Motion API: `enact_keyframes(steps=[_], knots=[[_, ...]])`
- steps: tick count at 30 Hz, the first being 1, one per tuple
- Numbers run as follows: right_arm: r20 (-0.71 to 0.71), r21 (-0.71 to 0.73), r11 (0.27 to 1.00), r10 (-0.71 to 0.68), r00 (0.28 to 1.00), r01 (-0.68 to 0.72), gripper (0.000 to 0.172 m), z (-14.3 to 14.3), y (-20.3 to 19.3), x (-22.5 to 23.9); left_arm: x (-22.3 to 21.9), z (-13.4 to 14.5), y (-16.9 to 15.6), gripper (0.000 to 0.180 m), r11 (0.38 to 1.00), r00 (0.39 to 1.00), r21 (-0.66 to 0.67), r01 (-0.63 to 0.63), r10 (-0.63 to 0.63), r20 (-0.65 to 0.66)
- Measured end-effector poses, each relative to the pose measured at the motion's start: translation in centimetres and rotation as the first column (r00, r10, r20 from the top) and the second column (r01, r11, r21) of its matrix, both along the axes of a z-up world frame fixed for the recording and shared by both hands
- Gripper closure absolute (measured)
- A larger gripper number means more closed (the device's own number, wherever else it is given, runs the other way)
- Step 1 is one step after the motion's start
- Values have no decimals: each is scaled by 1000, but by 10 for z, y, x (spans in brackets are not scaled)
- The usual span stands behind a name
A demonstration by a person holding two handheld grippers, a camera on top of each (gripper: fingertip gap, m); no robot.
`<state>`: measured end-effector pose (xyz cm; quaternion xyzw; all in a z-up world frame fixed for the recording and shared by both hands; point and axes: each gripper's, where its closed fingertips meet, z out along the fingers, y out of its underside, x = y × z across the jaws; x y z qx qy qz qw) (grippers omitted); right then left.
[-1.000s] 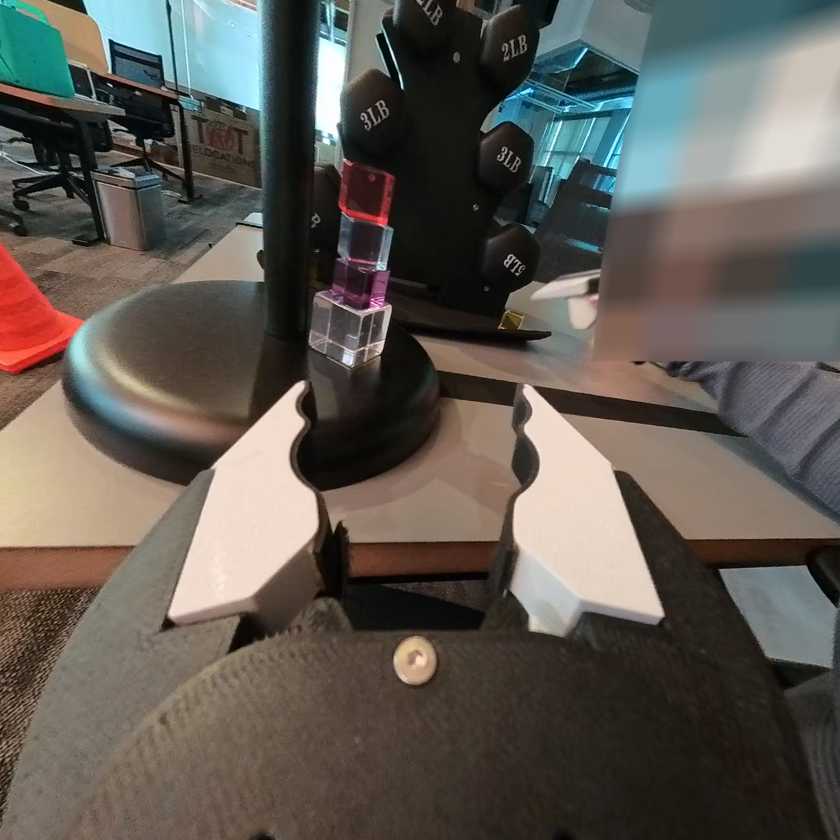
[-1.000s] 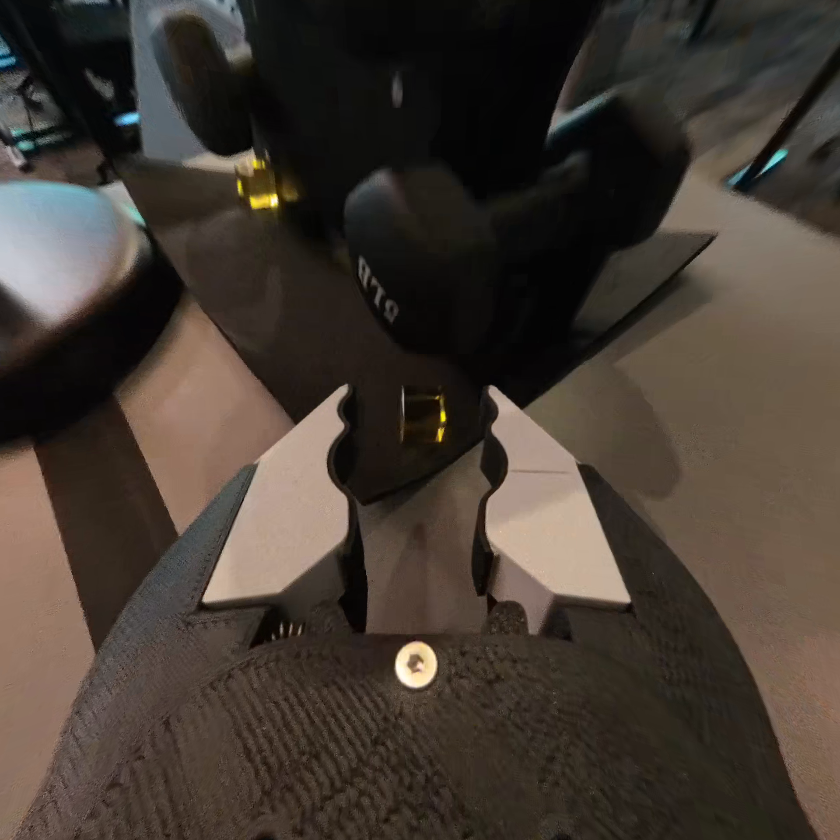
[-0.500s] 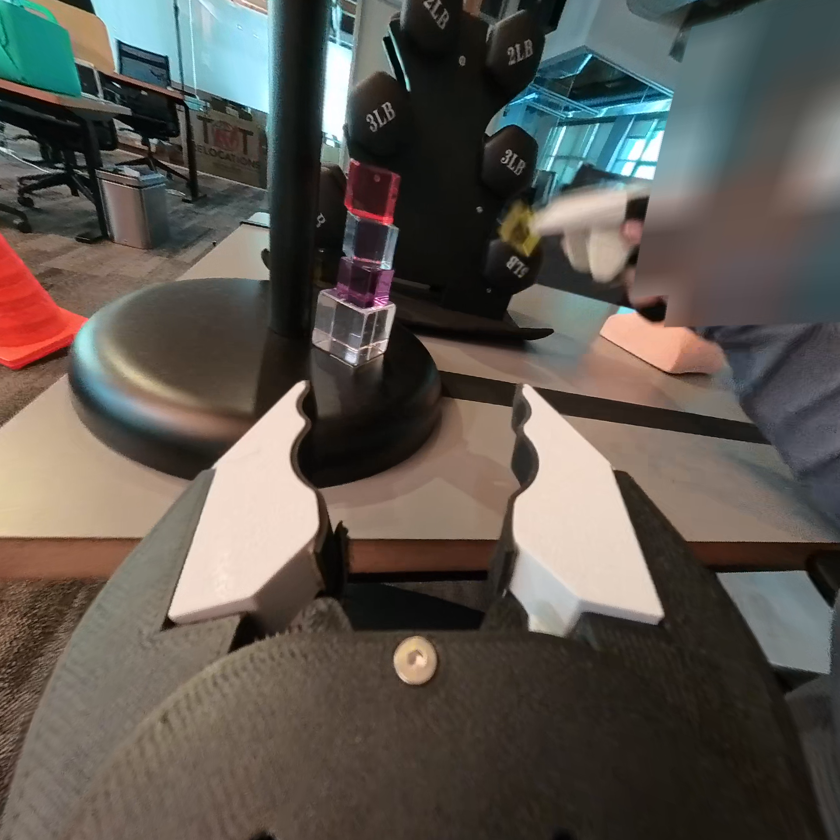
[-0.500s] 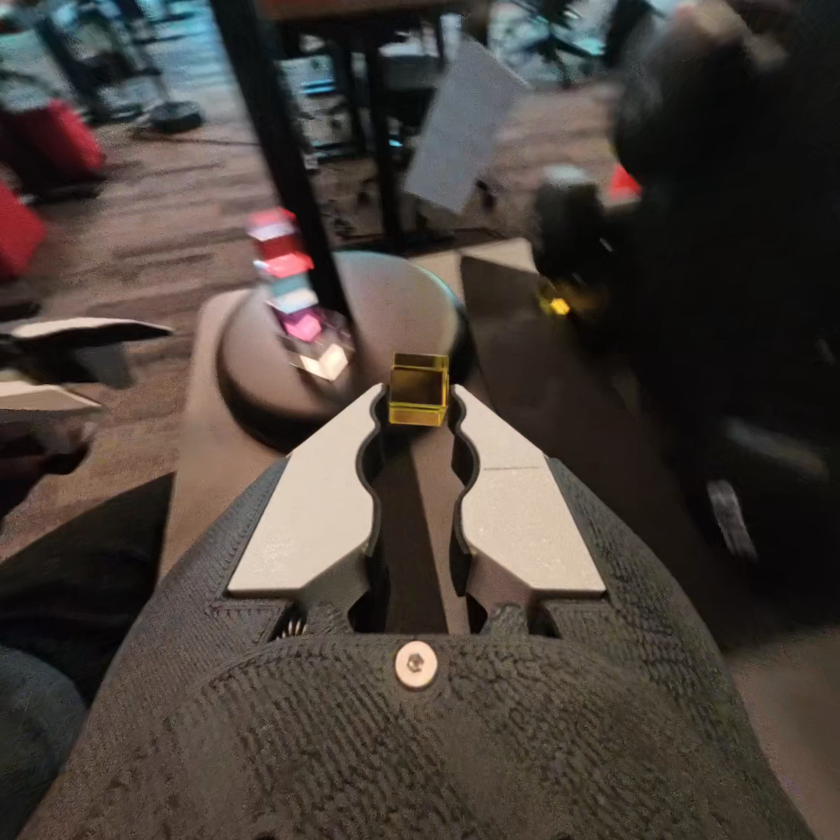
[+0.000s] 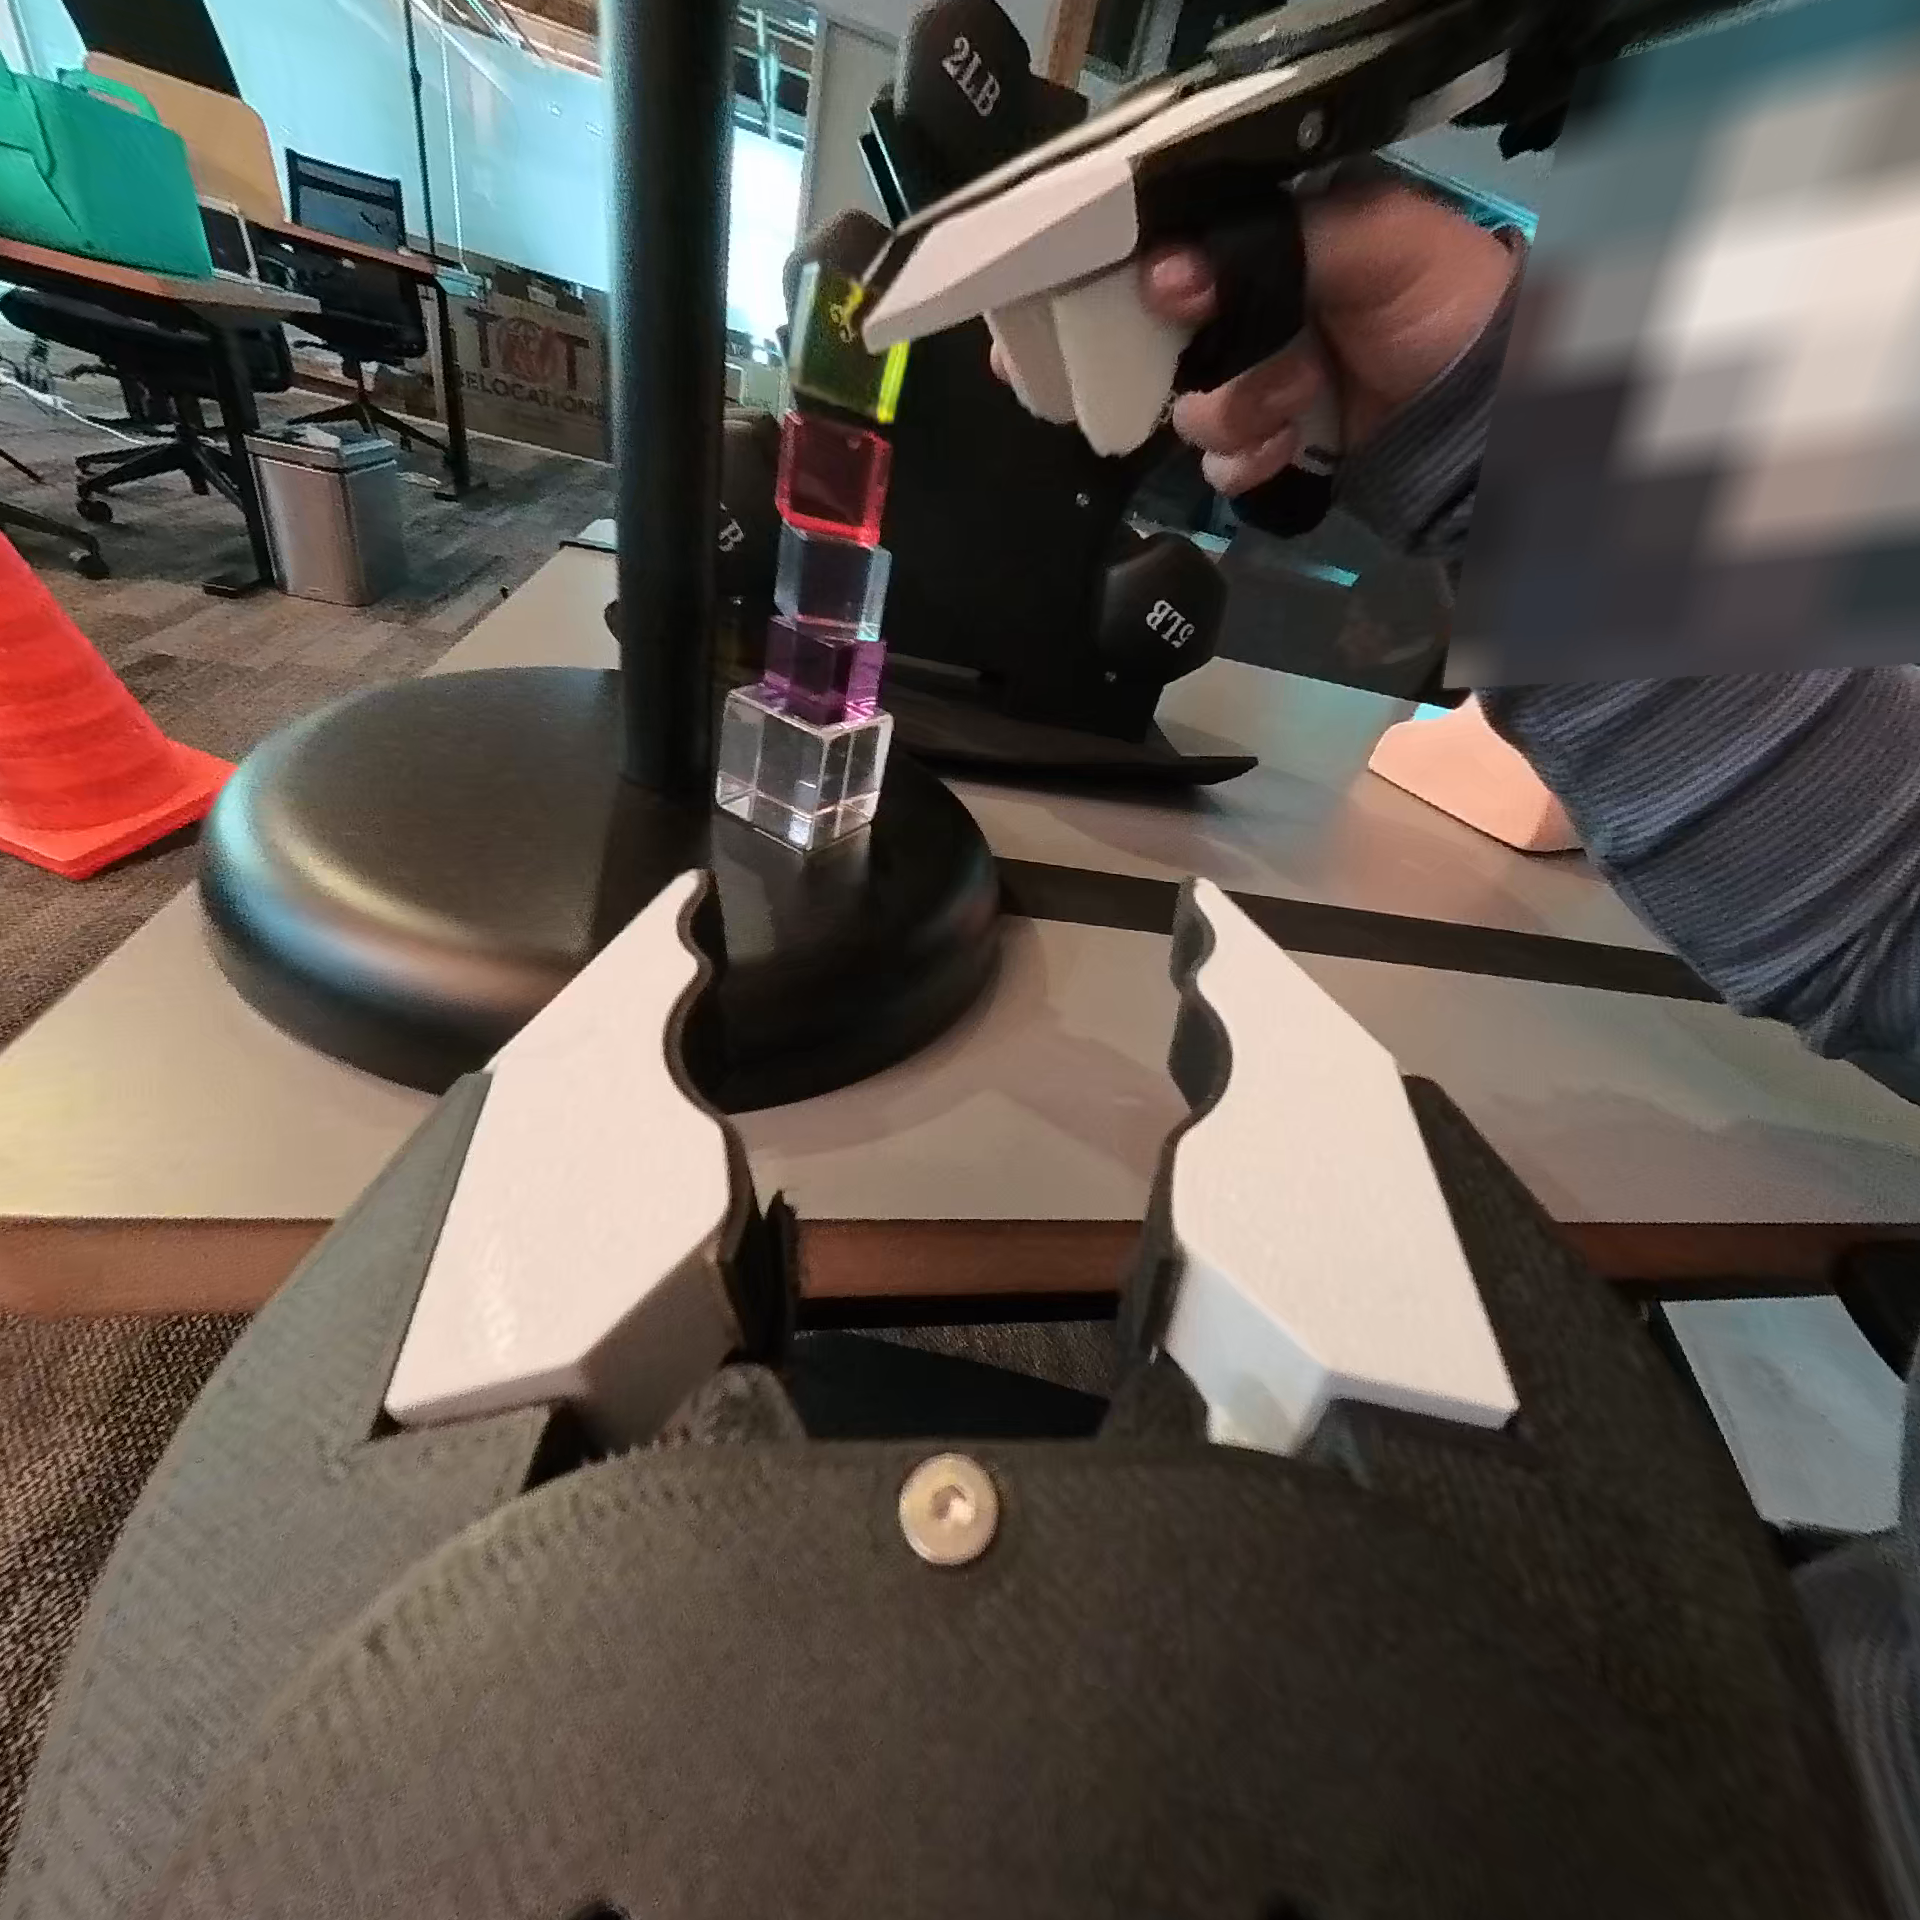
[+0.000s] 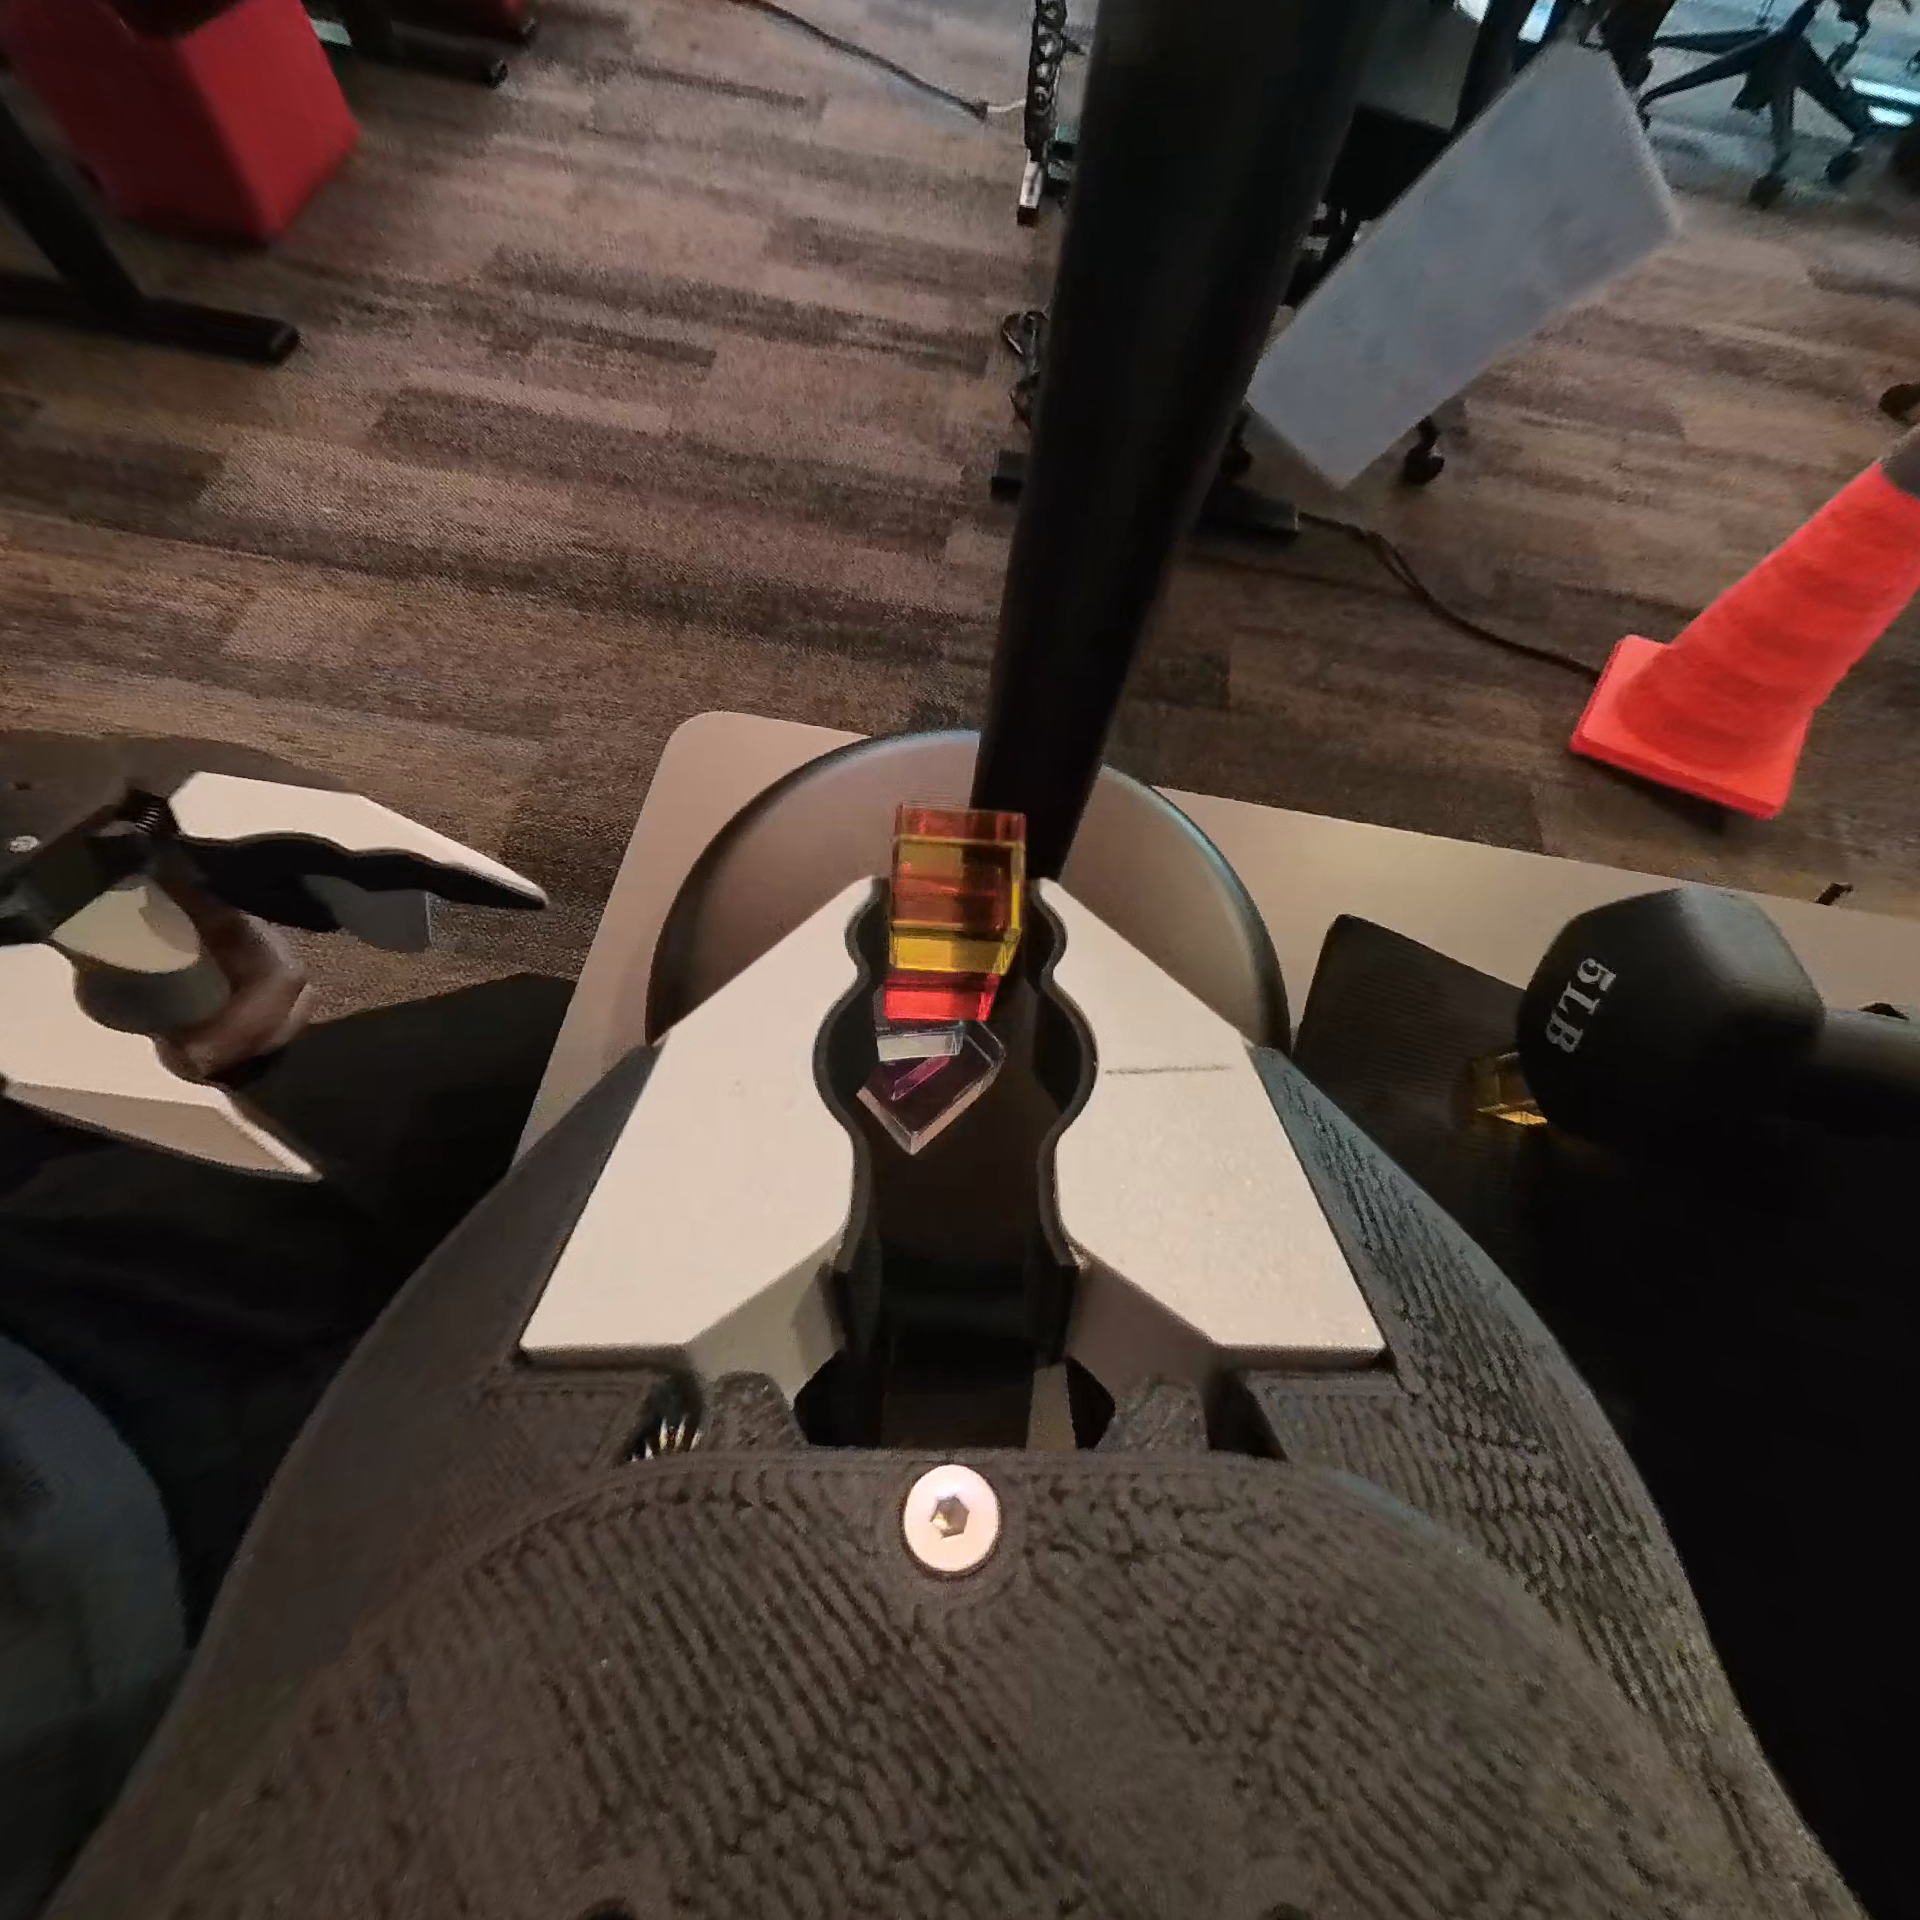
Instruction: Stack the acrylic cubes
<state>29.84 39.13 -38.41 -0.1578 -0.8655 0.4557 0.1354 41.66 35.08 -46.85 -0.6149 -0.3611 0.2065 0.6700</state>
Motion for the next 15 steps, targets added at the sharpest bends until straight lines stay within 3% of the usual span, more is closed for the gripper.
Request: enact_keyframes(steps=[5,6,8,11,15], knots=[[19,11,1000,-20,1000,19,147,-2,0,-4,0,0,-4,95,1000,1000,6,-5,5,-2],[0,-12,999,-39,999,39,138,4,2,-6,1,-1,-5,95,1000,1000,4,-4,4,0],[-68,-92,989,-121,990,114,126,24,15,-17,1,-2,-4,95,1000,1000,2,-6,6,1],[-61,-257,925,-305,951,280,132,42,51,-43,-1,-2,-8,95,1000,1000,13,-11,11,-1],[-47,-163,846,-521,852,508,132,-20,91,-100,-2,-2,-7,94,1000,1000,24,-8,8,0]])
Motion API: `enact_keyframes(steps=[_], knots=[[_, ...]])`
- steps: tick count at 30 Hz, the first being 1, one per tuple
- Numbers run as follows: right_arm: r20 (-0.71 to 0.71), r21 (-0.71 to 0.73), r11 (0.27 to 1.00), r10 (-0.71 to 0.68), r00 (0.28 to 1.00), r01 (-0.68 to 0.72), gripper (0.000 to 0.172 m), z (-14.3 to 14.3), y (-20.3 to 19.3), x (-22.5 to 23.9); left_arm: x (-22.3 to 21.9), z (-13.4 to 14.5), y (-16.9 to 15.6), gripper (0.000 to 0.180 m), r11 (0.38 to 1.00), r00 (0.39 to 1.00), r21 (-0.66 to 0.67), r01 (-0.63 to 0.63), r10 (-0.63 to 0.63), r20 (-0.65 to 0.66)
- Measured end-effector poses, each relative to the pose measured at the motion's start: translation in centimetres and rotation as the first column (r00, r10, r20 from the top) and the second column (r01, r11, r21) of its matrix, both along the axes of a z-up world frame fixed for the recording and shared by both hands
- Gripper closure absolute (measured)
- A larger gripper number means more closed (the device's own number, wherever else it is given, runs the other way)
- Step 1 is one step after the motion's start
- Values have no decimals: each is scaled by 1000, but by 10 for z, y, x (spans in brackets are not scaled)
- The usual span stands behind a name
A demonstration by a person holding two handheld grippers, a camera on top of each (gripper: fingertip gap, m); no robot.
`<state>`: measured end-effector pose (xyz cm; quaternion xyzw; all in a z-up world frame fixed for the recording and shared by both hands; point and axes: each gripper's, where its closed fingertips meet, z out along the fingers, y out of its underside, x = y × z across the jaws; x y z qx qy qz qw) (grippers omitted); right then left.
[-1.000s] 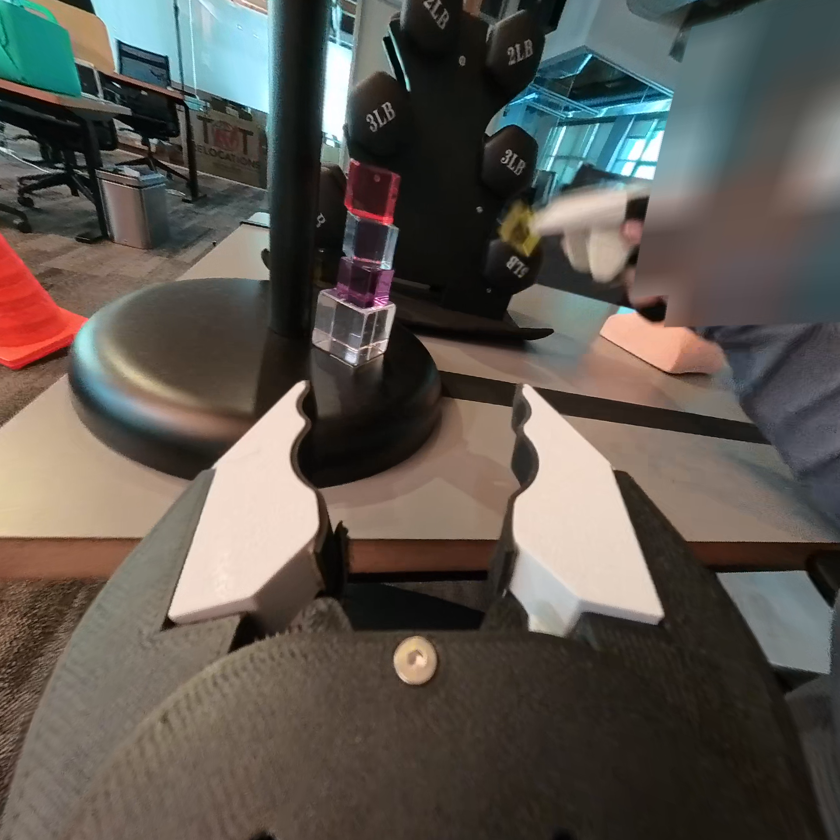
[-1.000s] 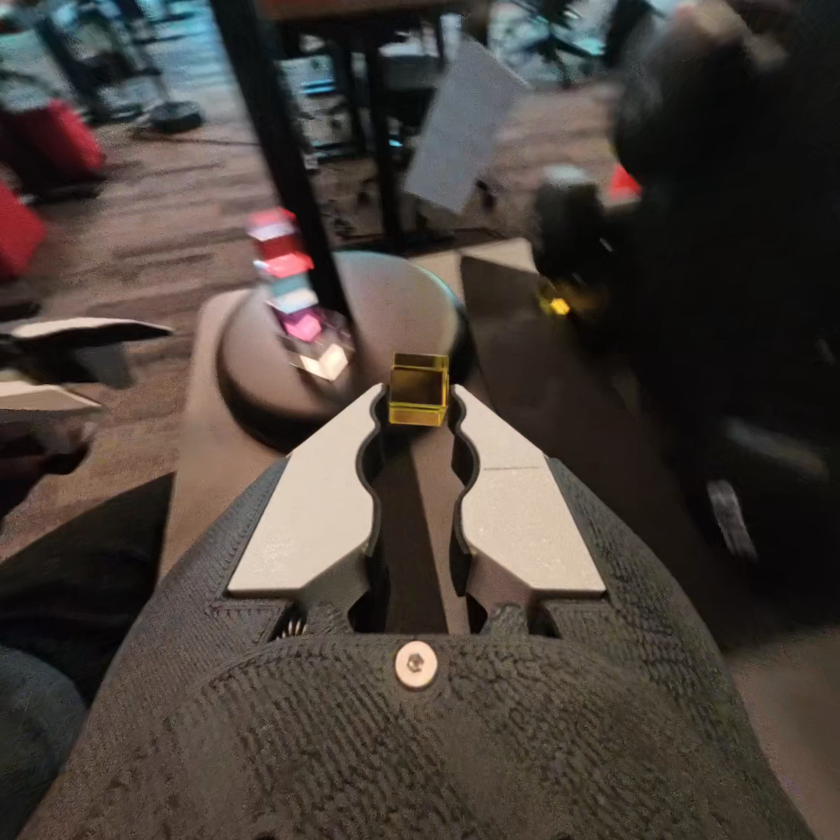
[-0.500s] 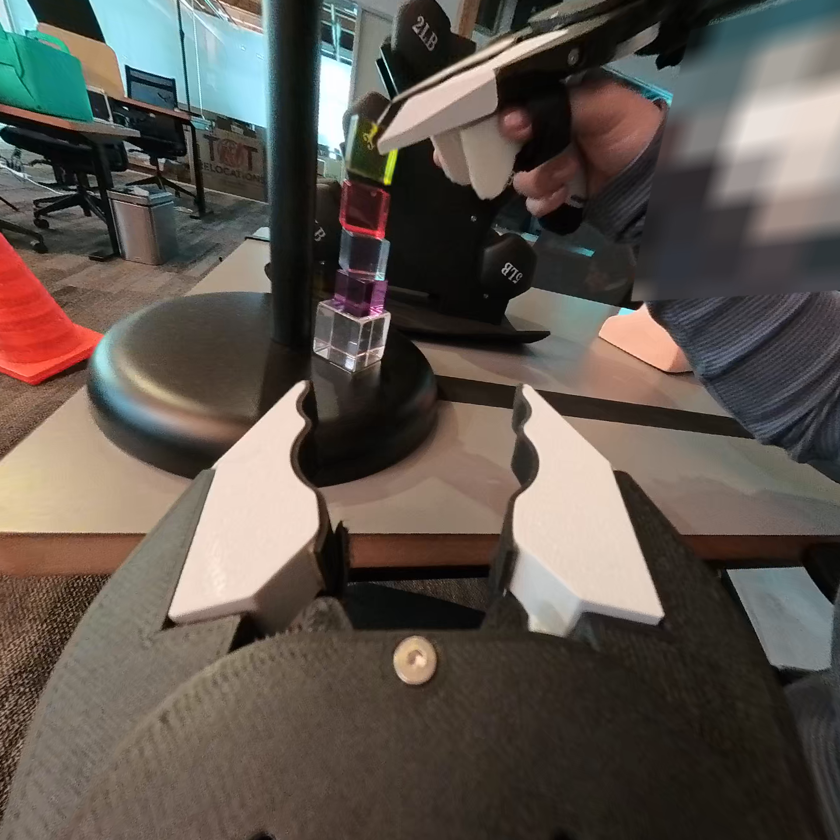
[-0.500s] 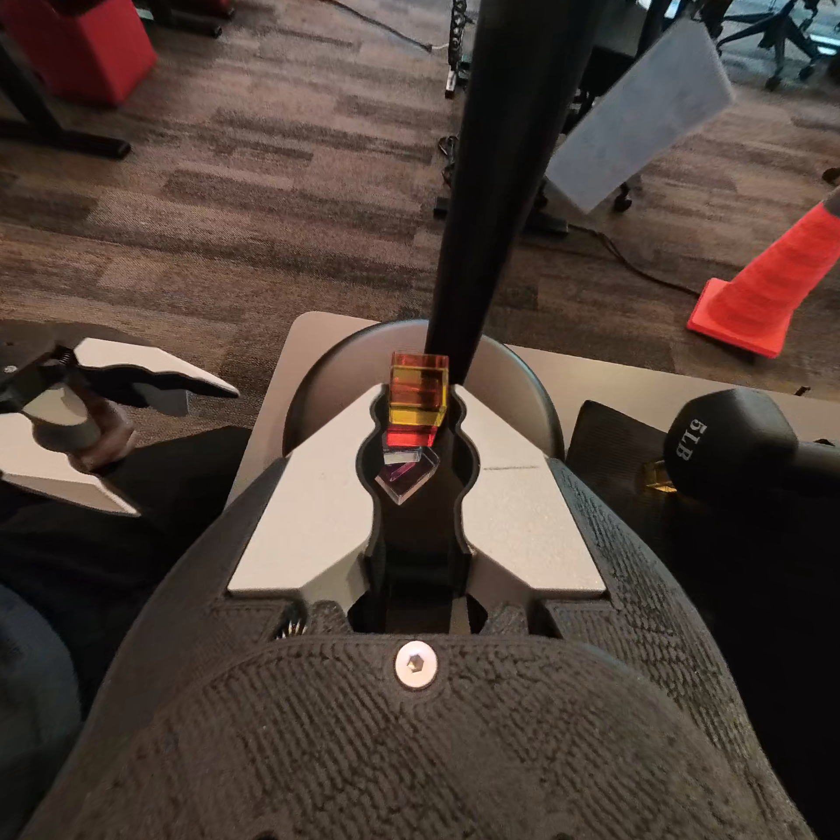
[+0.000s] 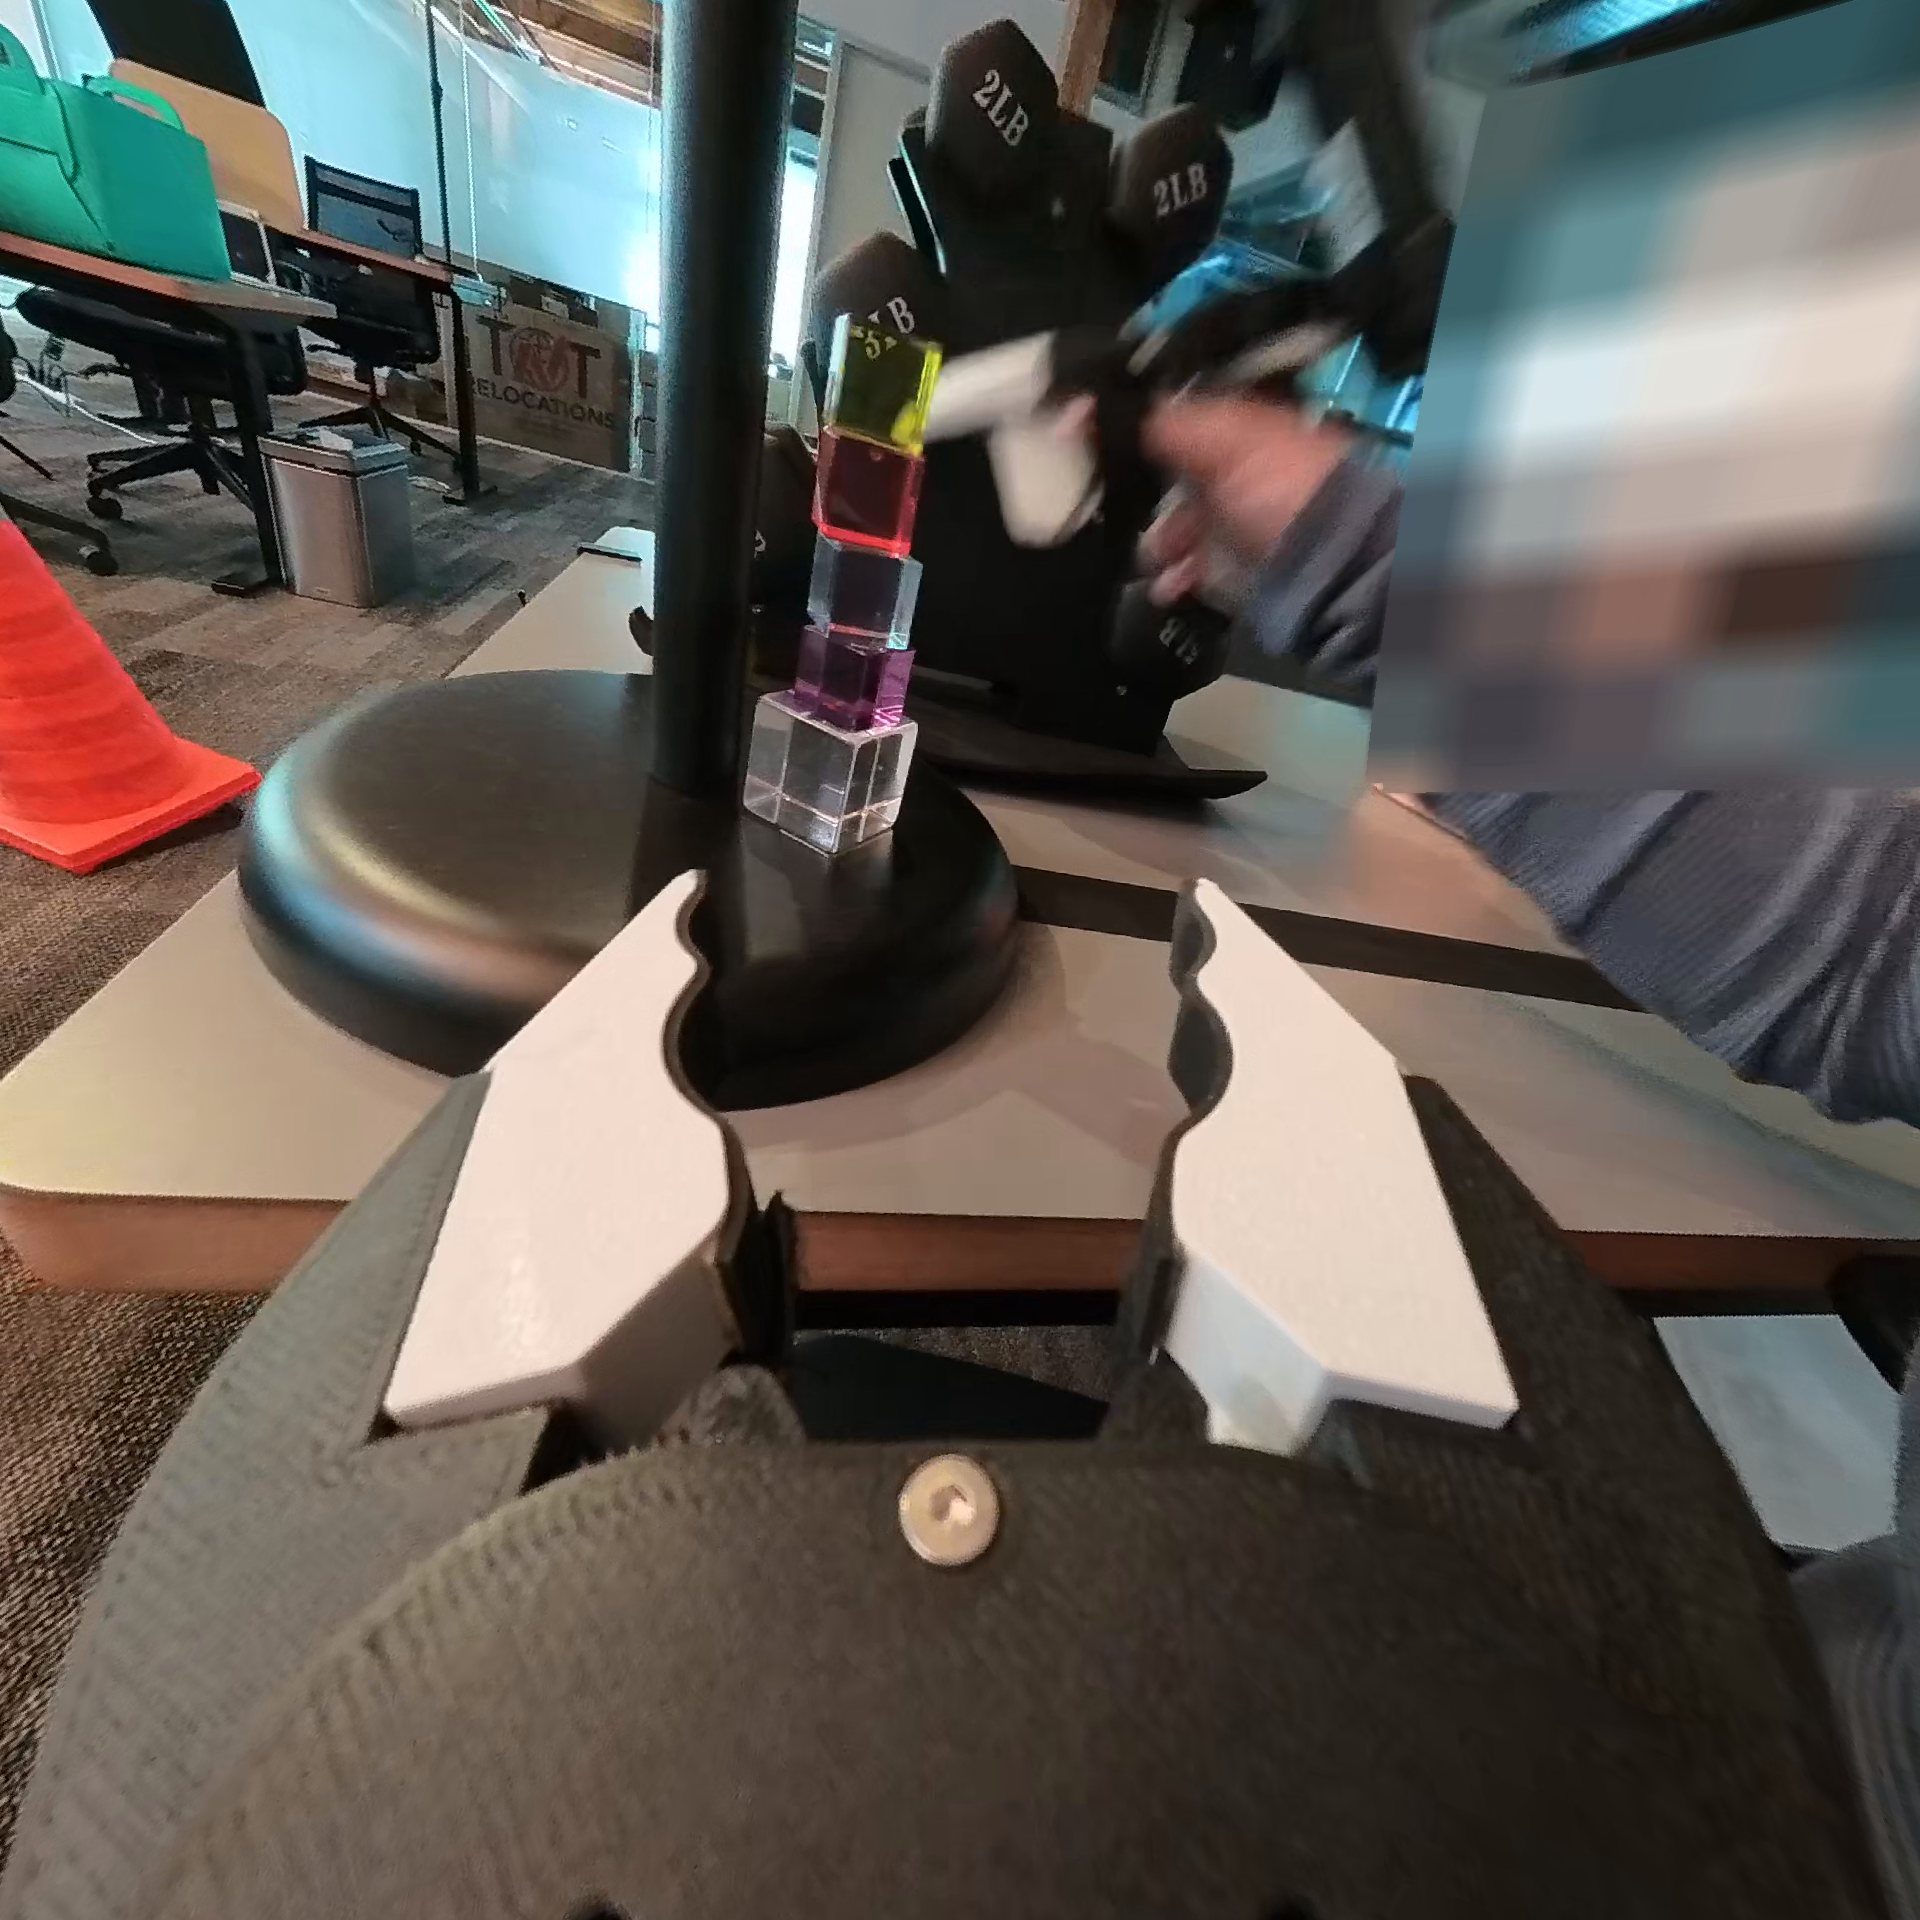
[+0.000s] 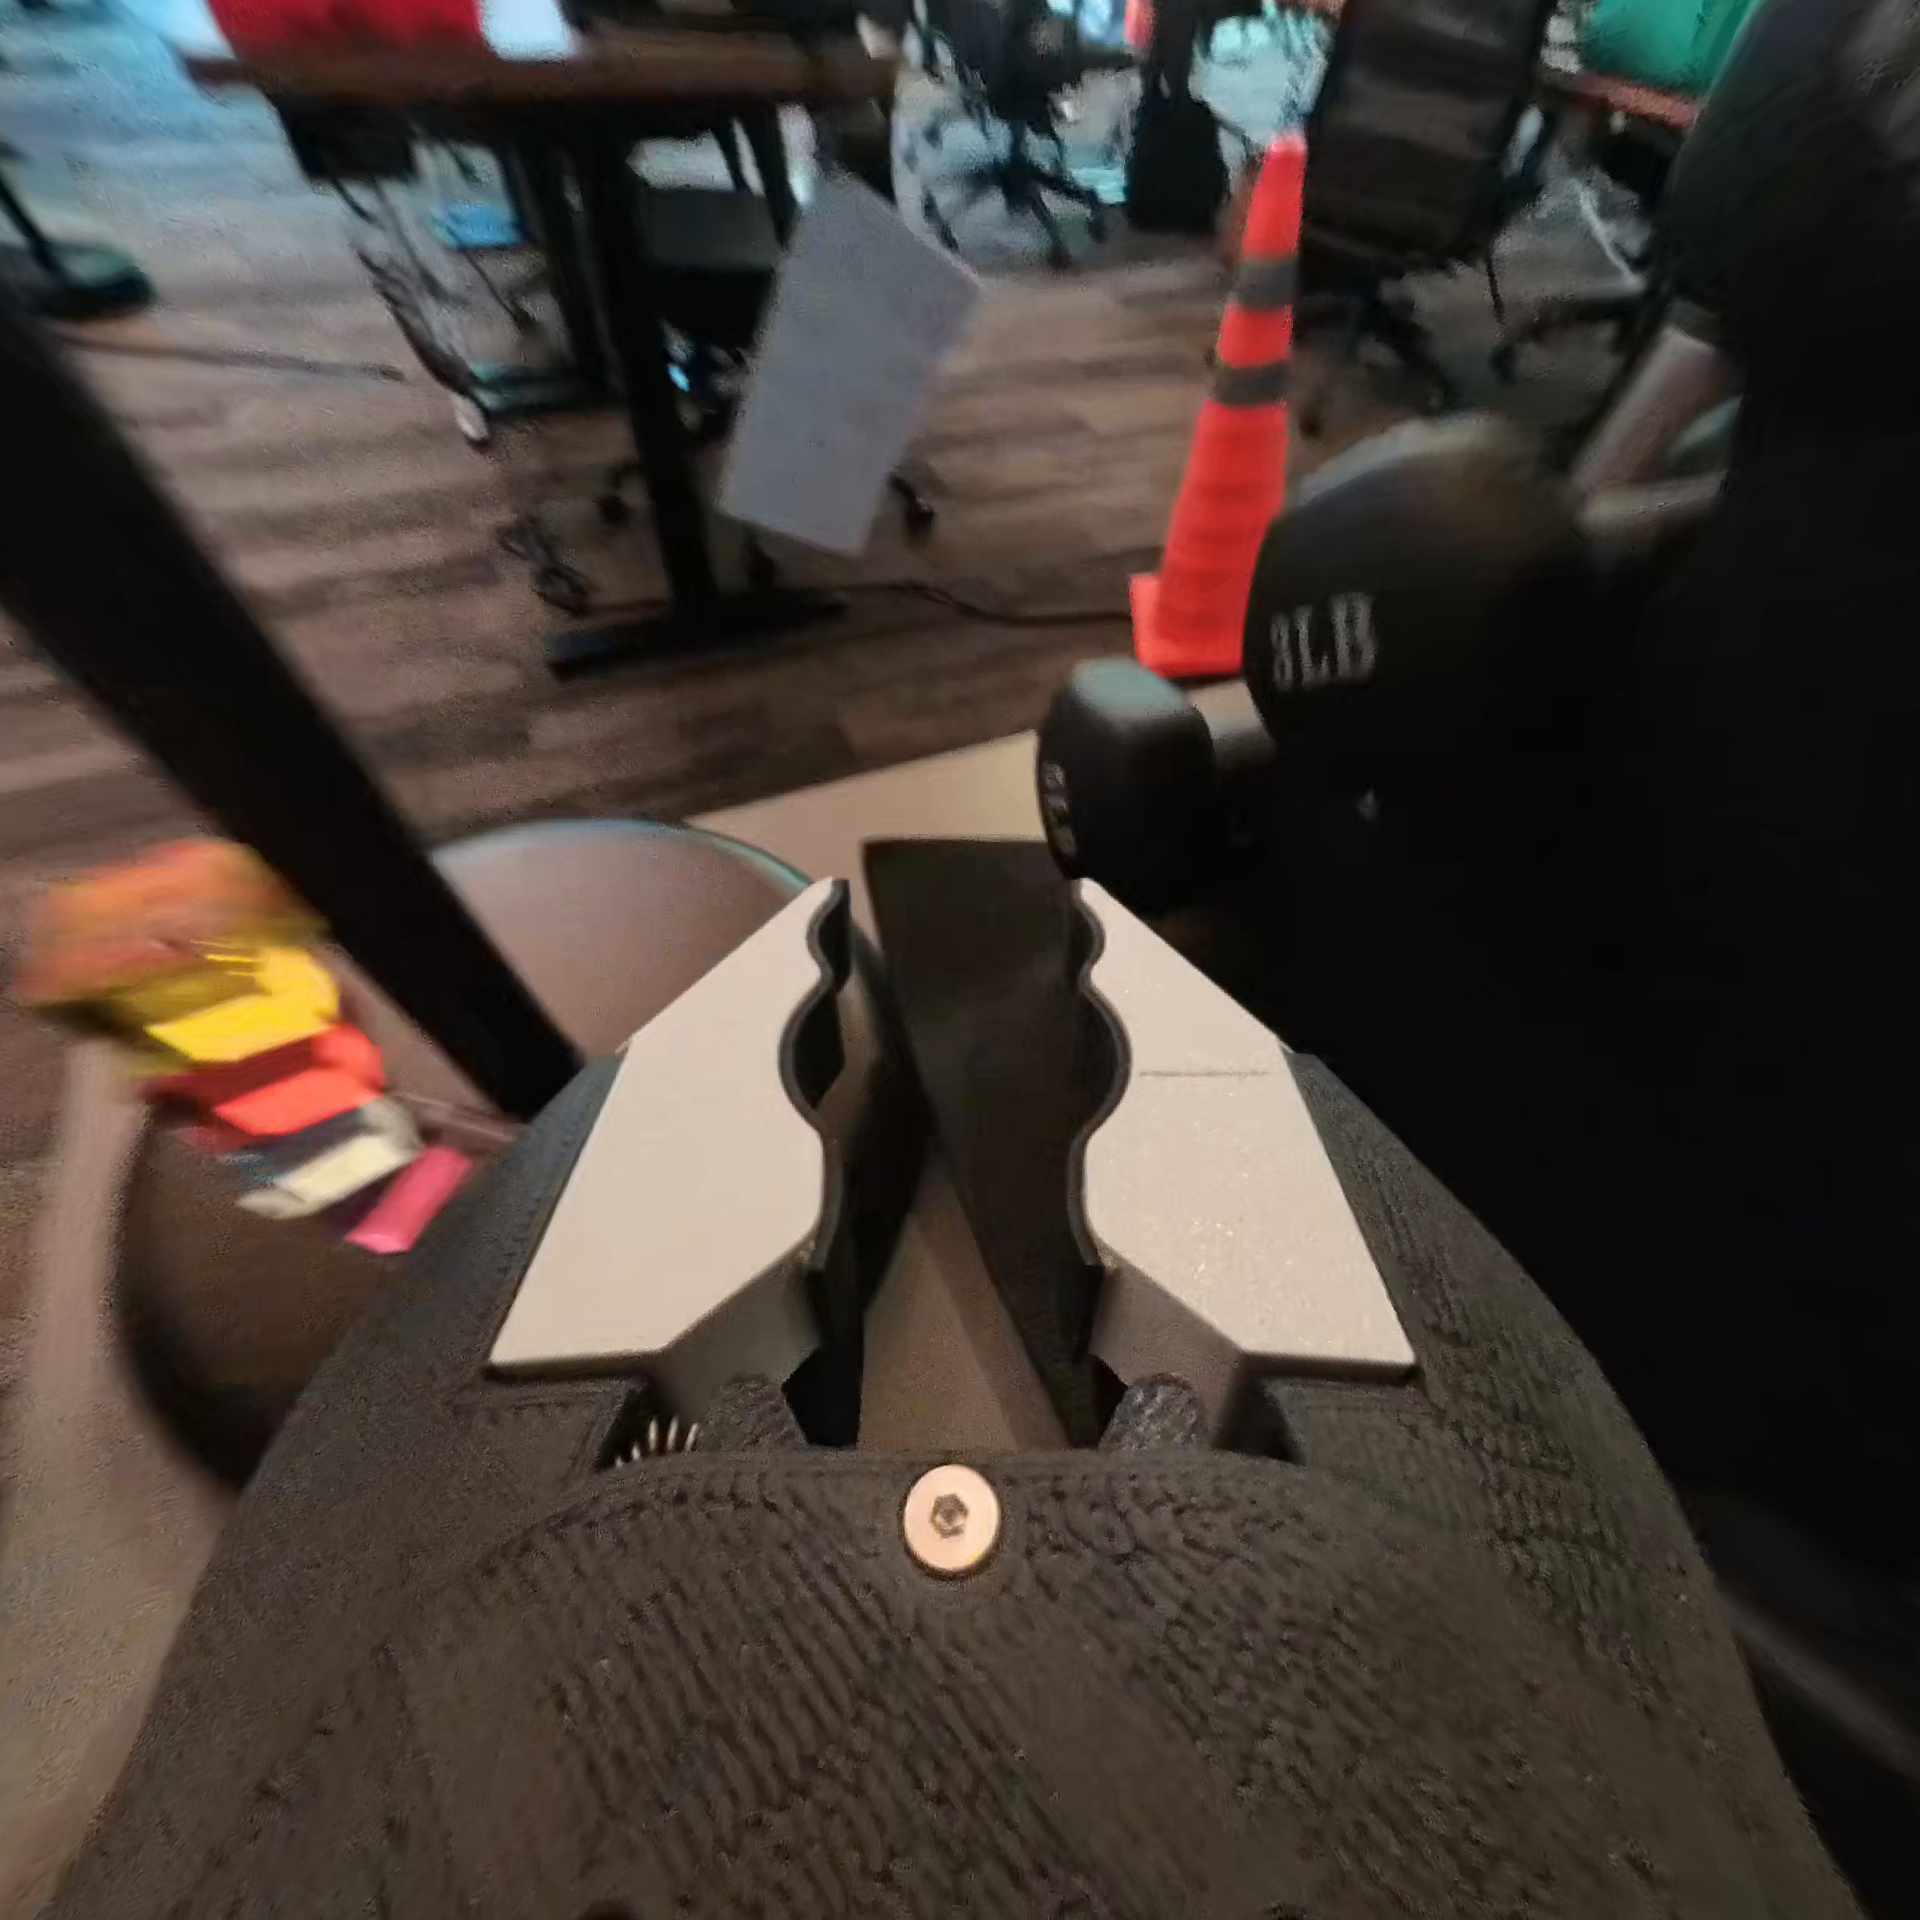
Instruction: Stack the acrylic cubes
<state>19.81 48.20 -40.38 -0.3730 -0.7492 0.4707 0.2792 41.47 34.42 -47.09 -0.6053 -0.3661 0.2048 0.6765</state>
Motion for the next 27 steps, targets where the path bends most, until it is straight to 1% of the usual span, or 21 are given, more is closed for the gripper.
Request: enact_keyframes(steps=[3,5,7,9,11,14,16,18,20,21,22,24,26,27], knots=[[6,147,989,-8,1000,7,132,-55,1,-23,2,-1,2,94,1000,1000,-3,4,-4,1],[-13,212,977,-18,1000,21,136,-75,3,-30,4,-1,1,94,1000,1000,-2,3,-3,-1],[-1,179,984,-26,1000,26,136,-85,1,-34,4,-1,0,94,1000,1000,4,-1,1,-1],[-8,129,991,-41,999,42,136,-87,3,-37,4,-2,-2,94,1000,1000,5,-8,8,3],[-52,110,993,-47,998,53,136,-86,6,-37,0,-5,-4,95,1000,1000,5,-26,26,13],[-202,68,994,-70,977,85,136,-73,14,-34,-14,-10,-18,101,994,994,-6,-108,108,34],[-325,46,991,-105,940,127,138,-64,23,-30,-35,-5,-43,104,987,987,-10,-159,160,26],[-447,22,989,-121,886,146,141,-52,26,-20,-61,8,-63,109,974,975,-41,-221,220,-19],[-556,23,985,-130,821,172,147,-38,29,-12,-100,22,-88,116,951,955,-99,-293,287,-72],[-570,42,983,-122,813,178,149,-38,28,-11,-123,28,-97,118,941,949,-123,-314,305,-84],[-552,65,983,-110,827,174,152,-42,27,-12,-146,34,-102,119,939,950,-146,-311,300,-88],[-427,89,984,-104,898,156,155,-60,24,-20,-193,37,-100,117,949,970,-200,-241,237,-49],[-238,86,984,-135,962,159,157,-79,24,-31,-233,32,-82,116,959,991,-256,-120,131,26],[-160,78,982,-160,974,174,160,-86,25,-37,-249,31,-68,117,960,996,-274,-48,65,54]])
